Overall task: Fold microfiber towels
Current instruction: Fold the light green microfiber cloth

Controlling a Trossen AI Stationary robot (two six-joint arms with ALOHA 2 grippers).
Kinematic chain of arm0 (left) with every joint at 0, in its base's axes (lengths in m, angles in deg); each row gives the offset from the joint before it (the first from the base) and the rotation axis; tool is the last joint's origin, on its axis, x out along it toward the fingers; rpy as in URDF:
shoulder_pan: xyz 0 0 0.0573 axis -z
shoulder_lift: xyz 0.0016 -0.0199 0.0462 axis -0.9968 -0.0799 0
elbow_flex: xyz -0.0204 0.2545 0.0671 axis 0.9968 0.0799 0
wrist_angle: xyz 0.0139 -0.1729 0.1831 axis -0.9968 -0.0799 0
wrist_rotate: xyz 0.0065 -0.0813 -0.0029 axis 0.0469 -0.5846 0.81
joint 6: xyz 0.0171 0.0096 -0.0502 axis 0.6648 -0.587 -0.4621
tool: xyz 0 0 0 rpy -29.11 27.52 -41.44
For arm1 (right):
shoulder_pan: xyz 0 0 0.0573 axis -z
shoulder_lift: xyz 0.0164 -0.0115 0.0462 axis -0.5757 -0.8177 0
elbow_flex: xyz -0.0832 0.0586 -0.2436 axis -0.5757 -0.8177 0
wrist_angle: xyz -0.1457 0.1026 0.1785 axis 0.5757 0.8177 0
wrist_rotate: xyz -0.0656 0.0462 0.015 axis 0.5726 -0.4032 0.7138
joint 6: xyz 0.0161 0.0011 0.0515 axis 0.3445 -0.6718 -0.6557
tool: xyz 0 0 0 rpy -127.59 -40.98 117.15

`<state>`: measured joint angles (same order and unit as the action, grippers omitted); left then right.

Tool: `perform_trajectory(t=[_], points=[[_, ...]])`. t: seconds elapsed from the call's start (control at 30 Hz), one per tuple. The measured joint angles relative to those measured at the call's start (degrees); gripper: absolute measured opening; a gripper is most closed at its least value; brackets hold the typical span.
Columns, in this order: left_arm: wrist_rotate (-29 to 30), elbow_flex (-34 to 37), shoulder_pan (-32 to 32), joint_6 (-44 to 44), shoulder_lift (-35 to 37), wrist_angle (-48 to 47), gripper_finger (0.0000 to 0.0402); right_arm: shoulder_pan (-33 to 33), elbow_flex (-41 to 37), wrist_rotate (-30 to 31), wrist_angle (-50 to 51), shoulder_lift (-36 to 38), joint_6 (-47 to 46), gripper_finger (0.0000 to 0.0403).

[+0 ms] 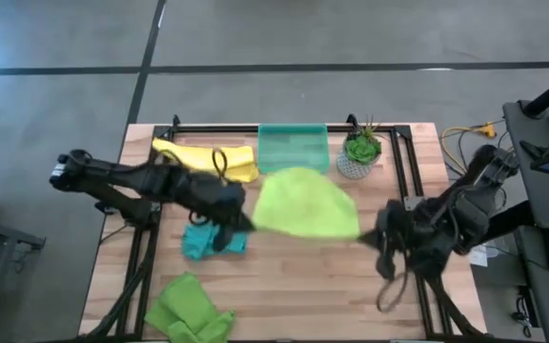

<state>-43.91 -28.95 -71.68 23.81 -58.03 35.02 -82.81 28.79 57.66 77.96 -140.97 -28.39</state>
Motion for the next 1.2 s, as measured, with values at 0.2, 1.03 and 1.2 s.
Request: perform_trajectory(t=[0.2, 1.03, 1.2], points=[[15.01, -0.14, 4.79, 2.46, 0.58, -0.90, 0.0000, -3.29, 1.10, 7.60, 4.93, -2.91, -2.74, 0.0009], [11.10, -0.46, 1.84, -5.64, 0.95, -3.80, 0.0000, -1.34, 1.97, 5.42, 7.41, -2.19, -8.66, 0.0008], [-0.10, 1.33, 6.81, -14.73, -0.07, -3.10, 0.0000, -6.60, 1.30, 0.23, -1.21, -5.36, -13.94, 0.0008]])
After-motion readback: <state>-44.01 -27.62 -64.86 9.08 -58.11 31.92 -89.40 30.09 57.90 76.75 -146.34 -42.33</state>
